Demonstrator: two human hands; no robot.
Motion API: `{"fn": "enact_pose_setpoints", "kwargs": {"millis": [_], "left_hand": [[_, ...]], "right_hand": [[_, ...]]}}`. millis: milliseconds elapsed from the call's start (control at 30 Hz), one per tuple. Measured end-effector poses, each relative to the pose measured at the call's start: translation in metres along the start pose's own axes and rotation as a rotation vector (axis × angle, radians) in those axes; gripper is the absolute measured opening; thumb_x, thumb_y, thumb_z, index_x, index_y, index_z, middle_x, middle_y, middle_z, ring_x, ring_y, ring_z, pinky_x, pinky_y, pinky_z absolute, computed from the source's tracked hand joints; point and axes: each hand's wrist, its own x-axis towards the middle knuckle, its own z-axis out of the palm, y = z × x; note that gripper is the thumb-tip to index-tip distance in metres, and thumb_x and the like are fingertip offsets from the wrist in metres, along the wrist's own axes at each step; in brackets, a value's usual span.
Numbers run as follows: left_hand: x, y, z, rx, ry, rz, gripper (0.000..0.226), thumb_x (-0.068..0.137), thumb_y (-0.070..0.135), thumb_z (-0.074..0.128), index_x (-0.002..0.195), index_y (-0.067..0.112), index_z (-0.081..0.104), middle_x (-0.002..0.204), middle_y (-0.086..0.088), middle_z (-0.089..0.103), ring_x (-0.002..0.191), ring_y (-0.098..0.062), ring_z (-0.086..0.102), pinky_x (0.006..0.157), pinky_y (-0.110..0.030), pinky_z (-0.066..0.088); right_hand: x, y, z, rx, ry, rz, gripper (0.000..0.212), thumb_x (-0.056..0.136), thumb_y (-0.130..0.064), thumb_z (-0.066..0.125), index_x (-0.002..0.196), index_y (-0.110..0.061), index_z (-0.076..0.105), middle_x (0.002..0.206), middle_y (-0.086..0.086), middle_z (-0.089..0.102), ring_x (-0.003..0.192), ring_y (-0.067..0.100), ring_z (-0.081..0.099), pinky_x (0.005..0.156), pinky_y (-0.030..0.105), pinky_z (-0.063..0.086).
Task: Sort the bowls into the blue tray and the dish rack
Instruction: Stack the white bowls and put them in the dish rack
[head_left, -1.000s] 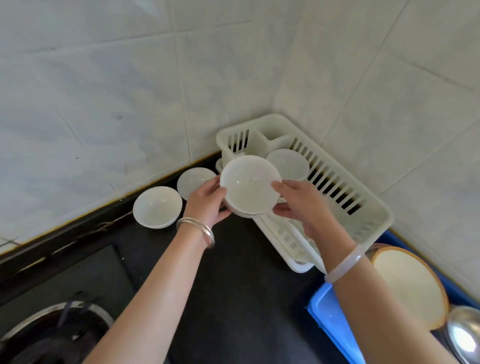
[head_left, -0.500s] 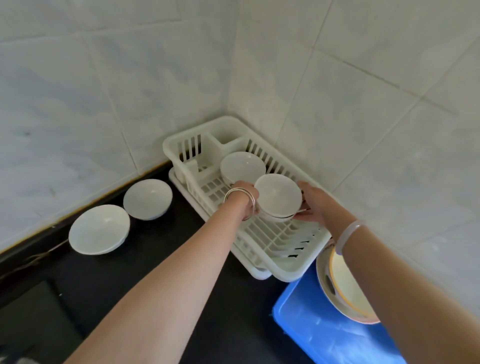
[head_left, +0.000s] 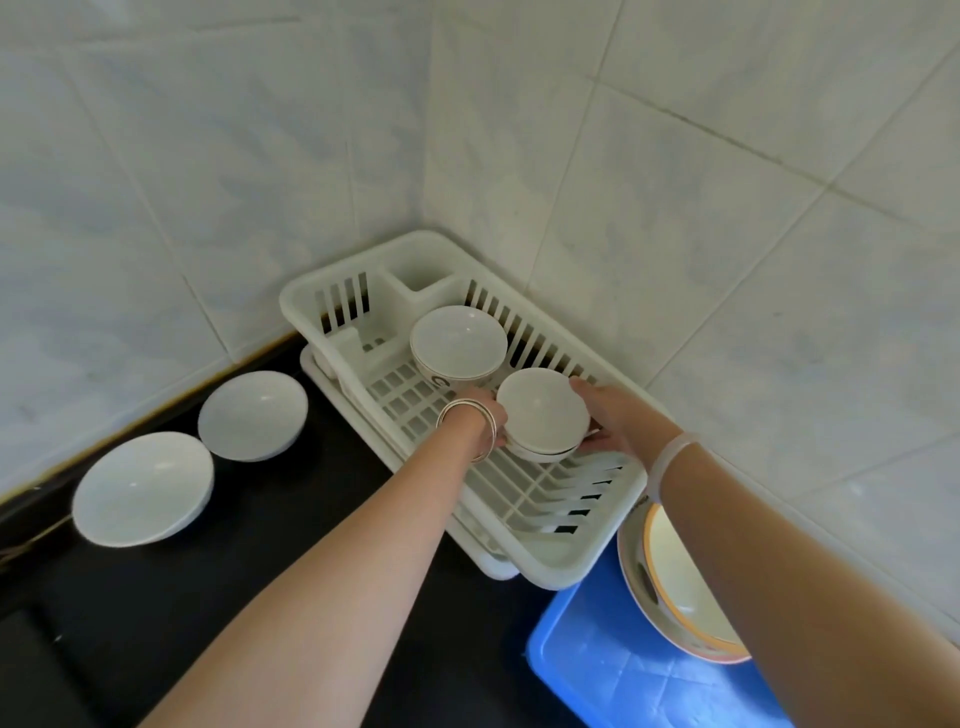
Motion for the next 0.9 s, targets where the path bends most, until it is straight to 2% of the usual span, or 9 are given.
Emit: {"fn": "enact_pose_setpoints", "kwargs": {"millis": [200, 300, 367, 433, 533, 600, 633, 767, 900], "left_hand": [[0.001, -0.004, -0.001, 0.013, -0.031, 0.039, 0.042, 0.086, -0.014, 0.041, 0.125, 0.0, 0.052, 0.132, -0.022, 0.052, 0.121, -0.038, 0.051, 0.085, -0.043, 0.049], [0.0, -0.006, -0.004, 0.057, -0.043, 0.07, 0.04, 0.087, -0.009, 0.043, 0.125, 0.0, 0.052, 0.129, -0.022, 0.053, 0.118, -0.038, 0.053, 0.083, -0.04, 0.051], [-0.001, -0.007, -0.005, 0.141, -0.047, 0.114, 0.037, 0.088, -0.003, 0.045, 0.124, -0.001, 0.052, 0.116, -0.022, 0.057, 0.105, -0.035, 0.057, 0.084, -0.041, 0.052], [-0.005, -0.006, -0.008, 0.251, -0.038, 0.169, 0.035, 0.089, 0.004, 0.046, 0.123, -0.001, 0.054, 0.102, -0.02, 0.058, 0.091, -0.029, 0.056, 0.09, -0.043, 0.05], [-0.018, -0.002, -0.018, 0.32, -0.016, 0.242, 0.03, 0.09, 0.012, 0.047, 0.117, 0.006, 0.06, 0.112, -0.023, 0.063, 0.101, -0.032, 0.059, 0.099, -0.043, 0.047], [-0.033, 0.003, -0.03, 0.35, 0.01, 0.284, 0.021, 0.091, 0.017, 0.046, 0.099, 0.013, 0.065, 0.11, -0.02, 0.063, 0.102, -0.032, 0.058, 0.096, -0.041, 0.045], [-0.04, 0.004, -0.038, 0.366, 0.029, 0.305, 0.018, 0.092, 0.019, 0.045, 0.095, 0.018, 0.063, 0.109, -0.016, 0.062, 0.1, -0.029, 0.058, 0.093, -0.039, 0.046], [-0.076, -0.008, -0.081, 0.351, 0.194, 0.409, 0.041, 0.094, 0.026, 0.045, 0.134, 0.019, 0.046, 0.137, -0.002, 0.052, 0.123, -0.019, 0.05, 0.096, -0.028, 0.04], [-0.111, -0.051, -0.132, 0.298, 0.454, 0.432, 0.039, 0.093, 0.026, 0.048, 0.132, 0.019, 0.049, 0.134, -0.002, 0.056, 0.121, -0.018, 0.052, 0.095, -0.027, 0.038]], "right_hand": [[0.005, 0.0, 0.0, 0.041, 0.001, 0.039, 0.056, 0.091, -0.042, 0.054, 0.135, -0.01, 0.042, 0.133, 0.015, 0.048, 0.1, 0.034, 0.056, 0.09, 0.047, 0.053], [0.003, 0.002, 0.002, 0.012, 0.025, 0.037, 0.051, 0.091, -0.042, 0.055, 0.131, -0.011, 0.045, 0.11, 0.008, 0.055, 0.093, 0.032, 0.059, 0.086, 0.042, 0.056], [0.0, 0.003, 0.002, -0.009, 0.054, 0.016, 0.045, 0.091, -0.041, 0.054, 0.124, -0.01, 0.048, 0.087, 0.004, 0.054, 0.089, 0.03, 0.061, 0.088, 0.042, 0.055], [-0.008, 0.002, 0.001, -0.07, 0.087, -0.011, 0.041, 0.092, -0.041, 0.051, 0.118, -0.009, 0.05, 0.081, 0.006, 0.055, 0.087, 0.03, 0.062, 0.093, 0.046, 0.052], [-0.027, -0.006, -0.001, -0.223, 0.112, -0.123, 0.042, 0.095, -0.037, 0.042, 0.122, -0.006, 0.053, 0.103, 0.016, 0.062, 0.091, 0.029, 0.054, 0.1, 0.049, 0.046], [-0.044, -0.013, 0.002, -0.301, 0.148, -0.244, 0.042, 0.097, -0.033, 0.039, 0.127, -0.007, 0.053, 0.119, 0.017, 0.059, 0.104, 0.032, 0.055, 0.099, 0.046, 0.044], [-0.054, -0.018, 0.006, -0.303, 0.17, -0.306, 0.041, 0.097, -0.032, 0.038, 0.126, -0.009, 0.054, 0.122, 0.015, 0.059, 0.108, 0.034, 0.055, 0.098, 0.045, 0.045], [-0.103, -0.035, 0.045, -0.186, 0.105, -0.481, 0.03, 0.095, -0.031, 0.04, 0.108, -0.012, 0.06, 0.11, 0.013, 0.067, 0.099, 0.034, 0.062, 0.091, 0.049, 0.049], [-0.133, -0.041, 0.116, -0.157, -0.053, -0.577, 0.024, 0.094, -0.036, 0.043, 0.107, -0.025, 0.061, 0.087, -0.008, 0.067, 0.076, 0.012, 0.065, 0.062, 0.026, 0.051]]}}
